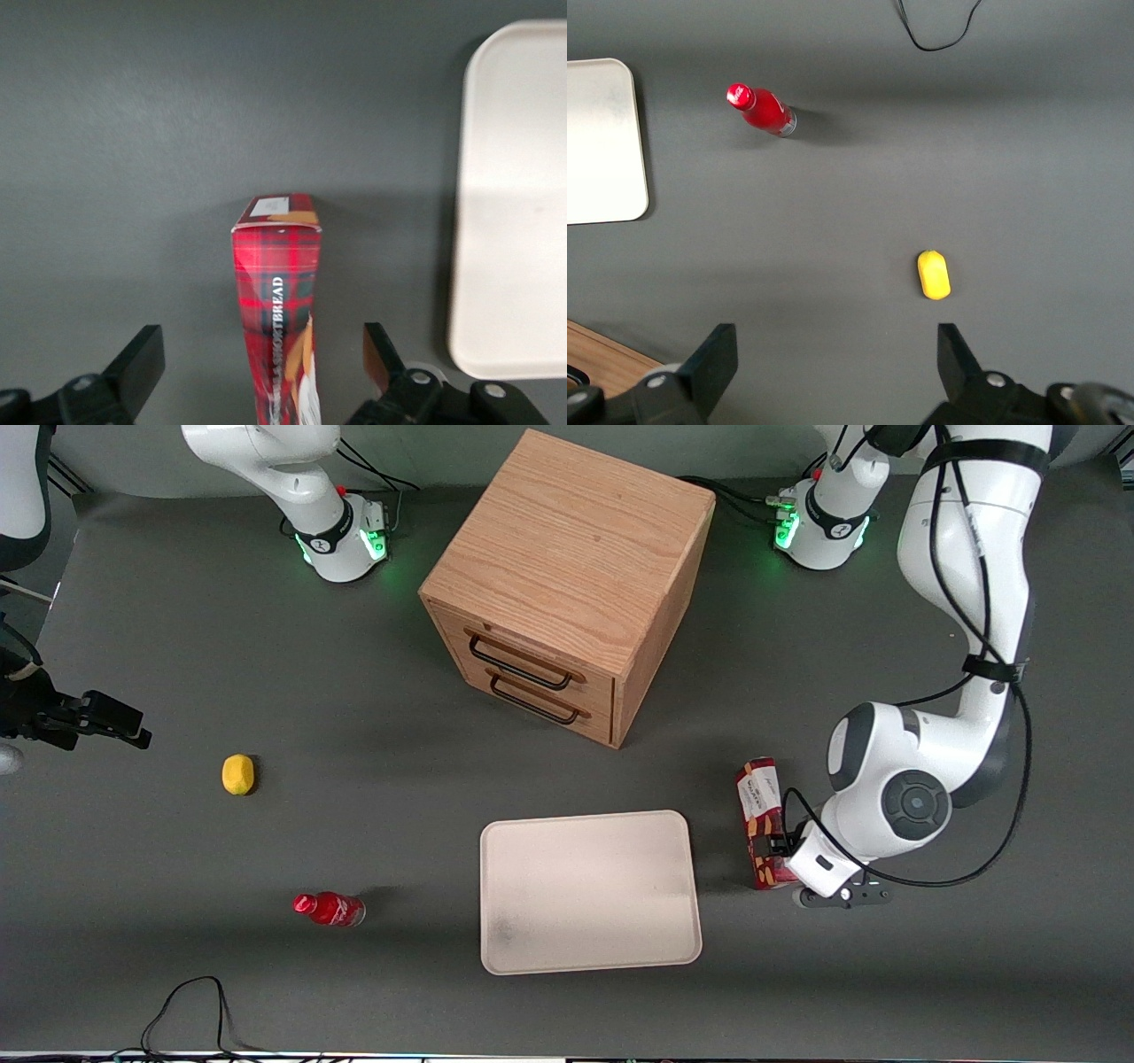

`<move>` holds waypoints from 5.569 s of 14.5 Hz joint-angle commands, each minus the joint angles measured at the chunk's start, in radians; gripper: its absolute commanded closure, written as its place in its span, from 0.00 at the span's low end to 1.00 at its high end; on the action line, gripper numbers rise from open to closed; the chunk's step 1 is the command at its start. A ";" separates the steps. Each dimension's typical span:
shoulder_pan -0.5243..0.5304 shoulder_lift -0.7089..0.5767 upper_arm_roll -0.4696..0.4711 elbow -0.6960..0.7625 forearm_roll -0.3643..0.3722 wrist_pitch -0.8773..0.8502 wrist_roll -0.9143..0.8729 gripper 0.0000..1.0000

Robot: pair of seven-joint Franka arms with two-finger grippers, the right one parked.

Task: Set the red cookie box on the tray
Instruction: 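Lower the open left gripper around the shortbread box and close it, then lift the shortbread box with the left gripper, then carry the box over the white tray and lower it onto the tray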

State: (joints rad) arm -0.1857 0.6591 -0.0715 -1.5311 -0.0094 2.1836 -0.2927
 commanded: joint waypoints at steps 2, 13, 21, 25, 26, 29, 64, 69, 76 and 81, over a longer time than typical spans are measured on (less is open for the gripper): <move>-0.012 -0.046 0.010 -0.175 0.019 0.159 -0.043 0.00; -0.035 -0.047 0.010 -0.179 0.019 0.145 -0.112 0.30; -0.037 -0.047 0.010 -0.179 0.019 0.143 -0.140 1.00; -0.034 -0.096 0.010 -0.172 0.019 0.085 -0.126 1.00; -0.034 -0.125 0.010 -0.167 0.019 0.050 -0.126 1.00; -0.028 -0.225 0.009 -0.083 0.019 -0.153 -0.111 1.00; -0.166 0.266 0.030 0.667 -0.034 -0.230 -0.276 1.00; -0.189 0.387 0.035 0.684 0.048 -0.082 -0.250 1.00; -0.209 0.422 0.024 0.686 0.046 -0.034 -0.237 1.00; -0.209 0.436 0.000 0.677 0.037 -0.038 -0.238 1.00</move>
State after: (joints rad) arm -0.3887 1.0749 -0.0638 -0.8916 0.0244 2.1583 -0.5375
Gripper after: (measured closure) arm 0.894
